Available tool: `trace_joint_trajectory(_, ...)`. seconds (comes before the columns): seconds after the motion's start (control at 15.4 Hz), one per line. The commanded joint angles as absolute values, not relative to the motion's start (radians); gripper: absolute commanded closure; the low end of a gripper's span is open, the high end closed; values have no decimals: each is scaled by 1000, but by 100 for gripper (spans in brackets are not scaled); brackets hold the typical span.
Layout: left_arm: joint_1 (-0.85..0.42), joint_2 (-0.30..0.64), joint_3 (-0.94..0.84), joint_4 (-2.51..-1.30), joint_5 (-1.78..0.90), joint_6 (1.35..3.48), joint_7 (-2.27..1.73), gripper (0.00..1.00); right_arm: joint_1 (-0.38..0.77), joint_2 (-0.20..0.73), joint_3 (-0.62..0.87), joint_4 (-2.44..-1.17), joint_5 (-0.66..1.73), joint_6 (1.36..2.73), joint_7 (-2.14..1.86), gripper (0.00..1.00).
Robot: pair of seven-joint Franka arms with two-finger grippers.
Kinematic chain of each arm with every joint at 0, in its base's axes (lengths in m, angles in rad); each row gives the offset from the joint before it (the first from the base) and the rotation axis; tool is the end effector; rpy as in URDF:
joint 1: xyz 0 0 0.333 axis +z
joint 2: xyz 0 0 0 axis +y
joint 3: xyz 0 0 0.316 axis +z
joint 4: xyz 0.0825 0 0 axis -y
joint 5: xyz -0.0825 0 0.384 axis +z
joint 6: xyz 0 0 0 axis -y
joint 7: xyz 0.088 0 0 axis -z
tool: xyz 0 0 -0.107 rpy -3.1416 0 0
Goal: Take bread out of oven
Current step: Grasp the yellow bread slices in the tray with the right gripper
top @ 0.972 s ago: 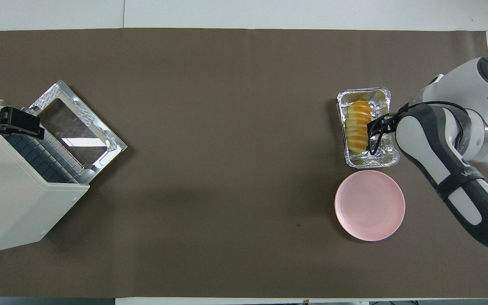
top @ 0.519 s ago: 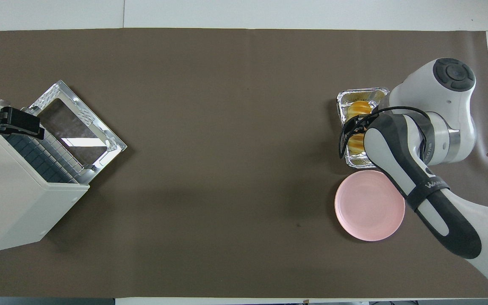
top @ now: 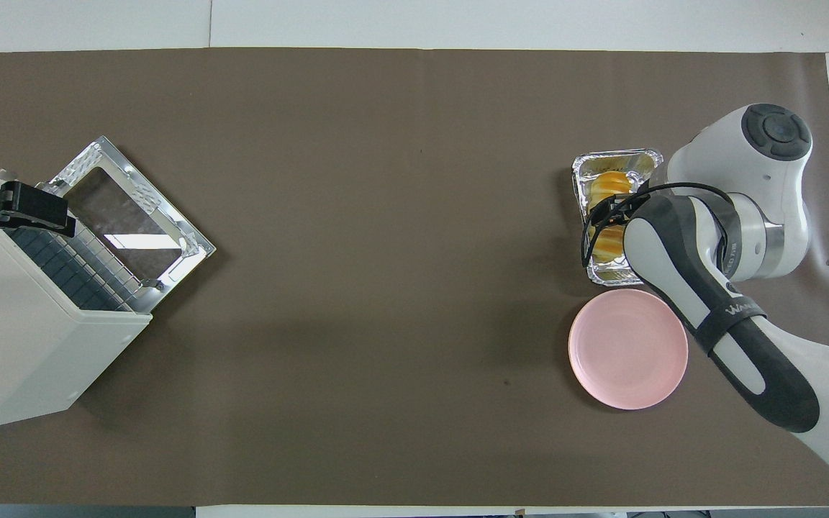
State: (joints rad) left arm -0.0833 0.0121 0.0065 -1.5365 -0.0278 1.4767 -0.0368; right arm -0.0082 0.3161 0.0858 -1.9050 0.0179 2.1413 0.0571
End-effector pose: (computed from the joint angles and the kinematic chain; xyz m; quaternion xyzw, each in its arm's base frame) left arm 0.5466 -0.0453 0.6260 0.9990 -0.0208 -0.0367 0.0118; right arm 0.6097 0.0457 0.3279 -0.9990 -0.0035 0.0407 0.0180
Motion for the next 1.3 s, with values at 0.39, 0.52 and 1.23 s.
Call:
trace_joint_trajectory(0.39,-71,-3,-3,-1551,-20,1491,-37,0,-28,311,95,-1967,11,2224,54,65)
trace_joint_trajectory(0.52,-69,-3,-3,-1551,-20,1491,-38,0,-28,311,95,-1968,11,2226,16,100)
trace_joint_trajectory(1.23,-69,-3,-3,-1551,-20,1491,-38,0,-38,157,86,-1810,11,1906,-43,100)
